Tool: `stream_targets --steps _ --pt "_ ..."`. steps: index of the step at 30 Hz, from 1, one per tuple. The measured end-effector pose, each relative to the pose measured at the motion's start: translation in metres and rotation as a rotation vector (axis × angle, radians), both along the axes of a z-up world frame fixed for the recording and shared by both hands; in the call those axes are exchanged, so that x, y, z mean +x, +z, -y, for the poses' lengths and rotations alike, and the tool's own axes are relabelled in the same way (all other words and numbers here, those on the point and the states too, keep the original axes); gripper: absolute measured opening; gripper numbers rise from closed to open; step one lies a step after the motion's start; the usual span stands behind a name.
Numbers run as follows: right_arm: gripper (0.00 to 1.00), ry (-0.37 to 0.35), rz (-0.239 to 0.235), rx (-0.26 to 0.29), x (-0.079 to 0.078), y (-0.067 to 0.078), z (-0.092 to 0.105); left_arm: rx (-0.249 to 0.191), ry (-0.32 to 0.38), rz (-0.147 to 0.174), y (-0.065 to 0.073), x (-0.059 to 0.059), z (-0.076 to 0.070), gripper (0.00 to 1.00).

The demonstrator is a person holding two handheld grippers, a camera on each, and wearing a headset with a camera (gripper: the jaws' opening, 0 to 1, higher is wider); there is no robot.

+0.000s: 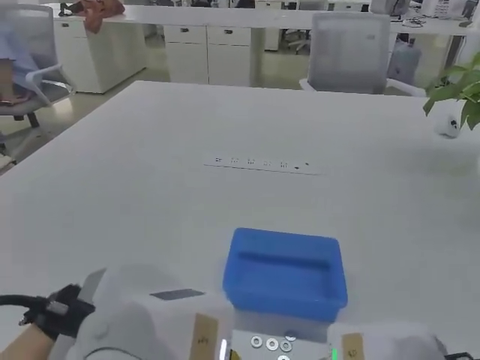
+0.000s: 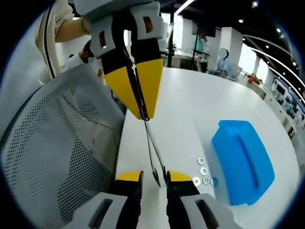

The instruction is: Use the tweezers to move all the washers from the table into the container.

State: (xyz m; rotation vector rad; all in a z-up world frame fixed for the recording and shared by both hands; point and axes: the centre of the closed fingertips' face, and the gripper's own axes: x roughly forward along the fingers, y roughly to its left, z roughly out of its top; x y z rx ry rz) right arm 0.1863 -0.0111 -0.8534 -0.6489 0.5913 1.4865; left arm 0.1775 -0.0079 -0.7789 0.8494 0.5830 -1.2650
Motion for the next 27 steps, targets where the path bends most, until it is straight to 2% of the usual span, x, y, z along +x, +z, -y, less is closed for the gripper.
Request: stream_targets --steps 4,7,9,21,27 --pt "0.07 -0.007 0.022 -0.012 0.008 -0.002 0.002 -0.025 -0.009 -0.012 0.002 0.003 0.005 0.0" --pt "0.08 -0.048 -0.031 0.001 0.013 -0.002 0.003 -0.035 -0.001 -0.023 0.002 0.009 0.006 0.0" --pt "0.07 -0.047 -0.022 0.004 0.017 -0.001 0.004 -0.041 0.0 -0.031 0.004 0.015 0.007 0.0" --pt "0.08 -0.107 0.009 0.021 0.053 0.004 0.006 -0.007 -0.065 -0.027 0.009 0.051 0.011 0.0" --pt "0.07 -0.114 0.003 0.034 0.059 0.003 0.002 0.014 -0.086 -0.03 0.009 0.06 0.013 0.0"
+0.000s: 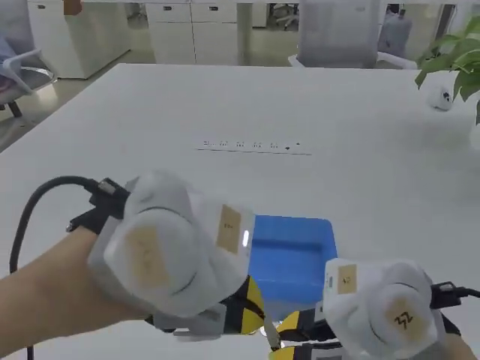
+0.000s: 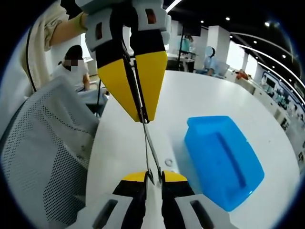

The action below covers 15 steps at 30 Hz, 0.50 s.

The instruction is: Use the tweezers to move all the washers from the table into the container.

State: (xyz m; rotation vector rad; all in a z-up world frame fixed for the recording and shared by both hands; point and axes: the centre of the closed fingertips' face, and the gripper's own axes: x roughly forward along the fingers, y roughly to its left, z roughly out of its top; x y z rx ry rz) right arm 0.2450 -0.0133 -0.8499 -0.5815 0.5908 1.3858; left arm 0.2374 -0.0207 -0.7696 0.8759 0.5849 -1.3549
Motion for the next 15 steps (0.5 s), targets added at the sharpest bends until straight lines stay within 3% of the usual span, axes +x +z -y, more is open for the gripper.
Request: stream_targets --steps 4,7,9,15 --pt "0.08 -0.012 -0.031 0.012 0.002 -0.003 -0.001 0.01 -0.017 -0.011 -0.004 0.003 0.003 0.0" --pt "0.08 -0.025 -0.05 0.019 0.004 -0.005 -0.001 -0.01 -0.016 -0.043 -0.004 0.006 0.007 0.0" --pt "0.08 -0.027 -0.054 0.021 0.003 -0.004 -0.001 0.0 -0.024 -0.051 -0.004 0.007 0.007 0.0" --pt "0.13 -0.017 -0.058 0.051 -0.001 0.014 -0.005 0.013 -0.049 -0.092 -0.004 0.011 0.009 0.0"
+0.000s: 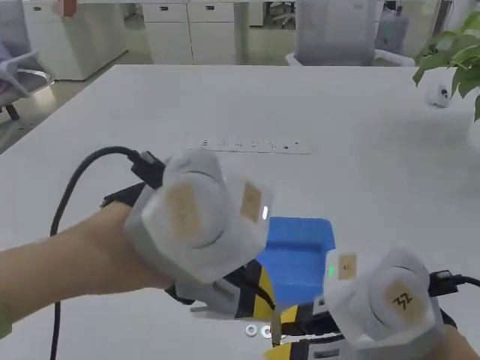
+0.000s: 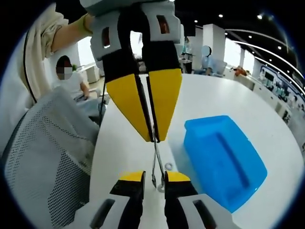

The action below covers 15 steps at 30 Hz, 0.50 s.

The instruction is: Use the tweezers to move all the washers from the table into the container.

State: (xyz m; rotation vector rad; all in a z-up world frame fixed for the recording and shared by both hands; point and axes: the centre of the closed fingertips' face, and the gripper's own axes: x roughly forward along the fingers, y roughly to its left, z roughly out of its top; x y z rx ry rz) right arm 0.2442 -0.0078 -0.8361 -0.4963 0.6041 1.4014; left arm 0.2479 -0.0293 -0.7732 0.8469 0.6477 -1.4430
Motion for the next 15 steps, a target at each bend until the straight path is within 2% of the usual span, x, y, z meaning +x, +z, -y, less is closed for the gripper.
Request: stream_targets --steps 5,6,7,8,10,11,13,15 --pt "0.13 0.002 0.02 0.033 0.003 0.015 -0.008 -0.002 -0.006 -0.031 -0.002 0.003 0.005 0.0" --pt "0.1 -0.006 0.02 0.033 0.005 0.014 -0.009 -0.012 -0.001 -0.04 -0.002 0.002 0.007 0.0" --pt "0.02 -0.018 0.027 0.017 0.009 0.012 -0.006 -0.023 0.01 -0.059 -0.003 0.0 0.008 0.0" --pt "0.03 -0.046 -0.025 0.028 0.01 0.009 -0.006 -0.057 0.058 -0.028 -0.002 0.009 0.011 0.0" --pt "0.02 -0.101 -0.112 0.074 0.015 0.011 -0.007 -0.065 0.123 -0.043 -0.007 0.011 0.007 0.06" --pt "0.02 -0.109 -0.127 0.084 0.017 0.01 -0.007 -0.075 0.157 -0.046 -0.007 0.012 0.005 0.09" --pt "0.02 -0.146 -0.142 0.092 0.023 0.01 -0.005 -0.113 0.229 -0.026 -0.006 0.017 -0.003 0.16" --pt "0.02 -0.174 -0.167 0.102 0.026 0.01 -0.004 -0.163 0.307 -0.015 0.0 0.017 -0.012 0.18"
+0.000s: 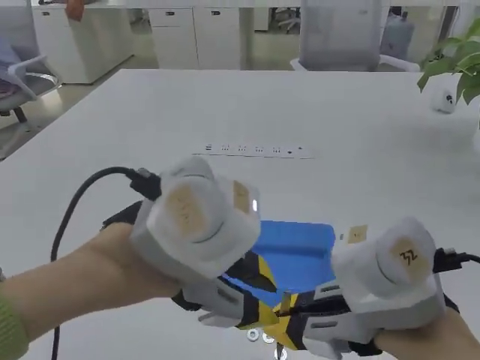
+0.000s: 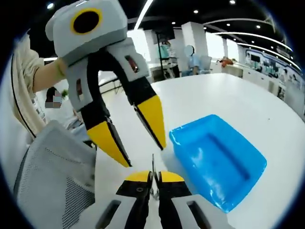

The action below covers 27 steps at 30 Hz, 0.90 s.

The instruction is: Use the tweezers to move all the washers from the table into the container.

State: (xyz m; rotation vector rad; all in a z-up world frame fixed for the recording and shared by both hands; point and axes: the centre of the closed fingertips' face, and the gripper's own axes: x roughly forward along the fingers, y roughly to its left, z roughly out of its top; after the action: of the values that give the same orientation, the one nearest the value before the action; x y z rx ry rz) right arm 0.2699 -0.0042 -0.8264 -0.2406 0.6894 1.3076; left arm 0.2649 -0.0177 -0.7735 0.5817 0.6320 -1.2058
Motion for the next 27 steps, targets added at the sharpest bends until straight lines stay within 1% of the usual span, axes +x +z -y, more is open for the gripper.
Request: stream_targets --steps 1,3,4,5,6,7,8,9,10,11,12,13,14,15,16,17,18,19,20,21,22,24,25,26,27 --pt "0.02 -0.017 -0.005 0.009 0.003 0.0 0.001 -0.023 0.037 0.004 0.002 0.0 -0.004 0.2" --pt "0.02 -0.048 -0.034 0.032 0.005 0.0 0.0 -0.061 0.109 -0.01 0.005 -0.004 -0.013 0.22" --pt "0.02 -0.063 -0.043 0.04 0.006 0.0 0.001 -0.086 0.161 -0.018 0.007 -0.008 -0.02 0.21" --pt "0.02 -0.063 -0.047 0.043 0.006 0.001 0.001 -0.102 0.196 -0.015 0.008 -0.01 -0.026 0.21" --pt "0.02 -0.067 -0.054 0.047 0.007 0.001 0.0 -0.127 0.243 -0.01 0.011 -0.015 -0.032 0.22" --pt "0.02 -0.067 -0.061 0.05 0.006 0.001 0.0 -0.148 0.281 -0.013 0.012 -0.018 -0.037 0.22" --pt "0.02 -0.069 -0.071 0.053 0.006 0.001 -0.001 -0.195 0.342 -0.018 0.015 -0.023 -0.042 0.22" --pt "0.02 -0.072 -0.071 0.054 0.006 0.002 0.0 -0.224 0.38 -0.022 0.017 -0.027 -0.045 0.23" --pt "0.02 -0.087 -0.107 0.072 0.004 0.002 0.0 -0.276 0.439 -0.022 0.02 -0.031 -0.05 0.25" --pt "0.02 -0.104 -0.136 0.105 0.003 0.005 -0.001 -0.307 0.475 -0.025 0.021 -0.035 -0.053 0.27" --pt "0.02 -0.131 -0.17 0.144 0.004 0.01 -0.002 -0.362 0.517 -0.032 0.023 -0.041 -0.055 0.29" --pt "0.02 -0.143 -0.186 0.162 0.004 0.013 0.0 -0.409 0.546 -0.047 0.024 -0.046 -0.055 0.31" --pt "0.02 -0.154 -0.205 0.177 0.004 0.015 0.001 -0.445 0.569 -0.066 0.024 -0.05 -0.055 0.33" --pt "0.02 -0.166 -0.218 0.191 0.005 0.018 0.003 -0.497 0.592 -0.063 0.026 -0.054 -0.054 0.37" --pt "0.02 -0.179 -0.236 0.209 0.006 0.021 0.004 -0.524 0.619 -0.048 0.028 -0.055 -0.055 0.4" --pt "0.02 -0.189 -0.25 0.222 0.007 0.025 0.006 -0.538 0.633 -0.026 0.028 -0.056 -0.056 0.44" --pt "0.02 -0.198 -0.258 0.234 0.009 0.027 0.008 -0.54 0.646 -0.011 0.028 -0.057 -0.056 0.49" --pt "0.02 -0.207 -0.255 0.243 0.011 0.032 0.011 -0.532 0.67 0.01 0.026 -0.057 -0.058 0.52" --pt "0.02 -0.215 -0.261 0.252 0.013 0.037 0.013 -0.521 0.68 0.035 0.026 -0.057 -0.058 0.56" --pt "0.02 -0.22 -0.263 0.259 0.013 0.041 0.014 -0.51 0.691 0.071 0.026 -0.056 -0.058 0.6" --pt "0.02 -0.224 -0.264 0.264 0.014 0.044 0.015 -0.509 0.7 0.092 0.027 -0.055 -0.057 0.62" --pt "0.02 -0.235 -0.269 0.275 0.018 0.051 0.017 -0.537 0.724 0.118 0.032 -0.055 -0.054 0.66" --pt "0.02 -0.234 -0.27 0.283 0.019 0.056 0.018 -0.525 0.714 0.152 0.034 -0.055 -0.053 0.68" --pt "0.02 -0.229 -0.266 0.286 0.02 0.059 0.019 -0.498 0.704 0.196 0.036 -0.054 -0.054 0.72" --pt "0.02 -0.212 -0.248 0.282 0.021 0.062 0.02 -0.463 0.709 0.239 0.036 -0.052 -0.058 0.74"
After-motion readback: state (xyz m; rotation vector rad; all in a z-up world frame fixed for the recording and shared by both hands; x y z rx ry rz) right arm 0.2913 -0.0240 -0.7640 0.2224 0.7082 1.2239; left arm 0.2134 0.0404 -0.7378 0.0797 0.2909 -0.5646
